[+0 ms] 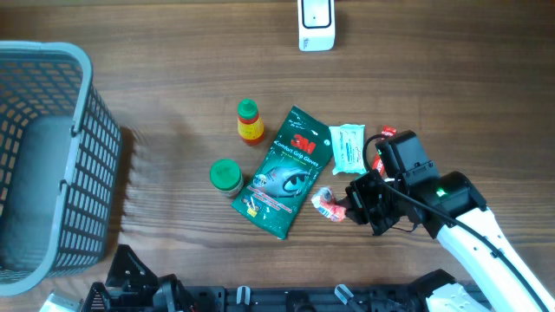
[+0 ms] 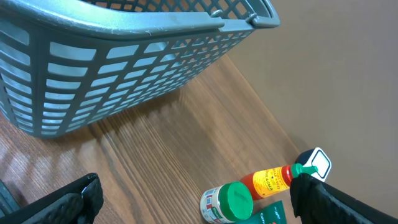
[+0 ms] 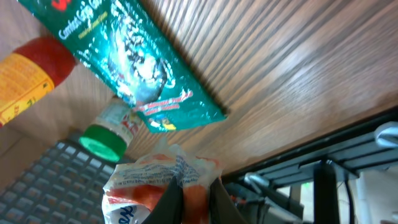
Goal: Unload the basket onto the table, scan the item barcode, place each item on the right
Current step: 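Raise the tissue pack to the white barcode scanner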
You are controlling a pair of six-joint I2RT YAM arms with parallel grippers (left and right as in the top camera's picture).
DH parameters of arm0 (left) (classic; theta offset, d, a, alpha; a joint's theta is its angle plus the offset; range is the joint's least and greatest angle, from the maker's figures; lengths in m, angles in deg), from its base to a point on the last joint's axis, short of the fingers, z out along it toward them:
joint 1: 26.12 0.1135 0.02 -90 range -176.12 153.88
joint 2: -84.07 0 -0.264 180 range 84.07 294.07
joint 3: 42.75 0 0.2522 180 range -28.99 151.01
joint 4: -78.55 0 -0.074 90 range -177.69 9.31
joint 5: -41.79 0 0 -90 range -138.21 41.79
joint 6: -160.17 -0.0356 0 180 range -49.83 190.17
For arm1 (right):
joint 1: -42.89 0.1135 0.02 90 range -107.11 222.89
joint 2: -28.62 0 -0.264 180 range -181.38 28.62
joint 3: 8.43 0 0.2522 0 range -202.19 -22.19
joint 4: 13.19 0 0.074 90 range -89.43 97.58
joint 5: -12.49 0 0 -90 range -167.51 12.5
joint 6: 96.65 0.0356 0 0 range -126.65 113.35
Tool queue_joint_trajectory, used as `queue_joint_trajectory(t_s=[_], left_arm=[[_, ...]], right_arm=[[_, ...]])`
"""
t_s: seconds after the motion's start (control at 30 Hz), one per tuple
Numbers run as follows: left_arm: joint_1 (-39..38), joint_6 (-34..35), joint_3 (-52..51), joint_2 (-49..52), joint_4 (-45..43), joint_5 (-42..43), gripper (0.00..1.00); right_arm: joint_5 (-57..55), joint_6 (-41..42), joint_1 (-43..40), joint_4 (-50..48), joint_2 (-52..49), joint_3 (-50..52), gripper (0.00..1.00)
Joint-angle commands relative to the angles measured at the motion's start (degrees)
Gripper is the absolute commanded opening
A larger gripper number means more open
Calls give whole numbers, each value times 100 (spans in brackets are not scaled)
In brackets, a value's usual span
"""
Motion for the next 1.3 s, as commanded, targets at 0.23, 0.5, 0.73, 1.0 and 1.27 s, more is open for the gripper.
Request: queue_joint_trajectory(t_s=[0.23, 0.5, 0.73, 1.0, 1.27], left_arm=[[-26, 7, -4, -48, 0, 28, 100], [-24, 7, -4, -48, 0, 28, 100], [-24, 7, -4, -48, 0, 28, 100], [-26, 7, -4, -48, 0, 28, 100], [-24, 7, -4, -48, 0, 28, 100]], right_arm=[[-2822, -2804, 7, -2409, -284, -20, 5], [-3171, -4505, 7, -5626, -2437, -20, 5], [-3283, -6249, -286, -10354, -4013, -170, 4], [-3279, -6249, -566, -10096, -6192, -2879, 5], [-3897, -6242, -723, -10371, -7827, -4664, 4]])
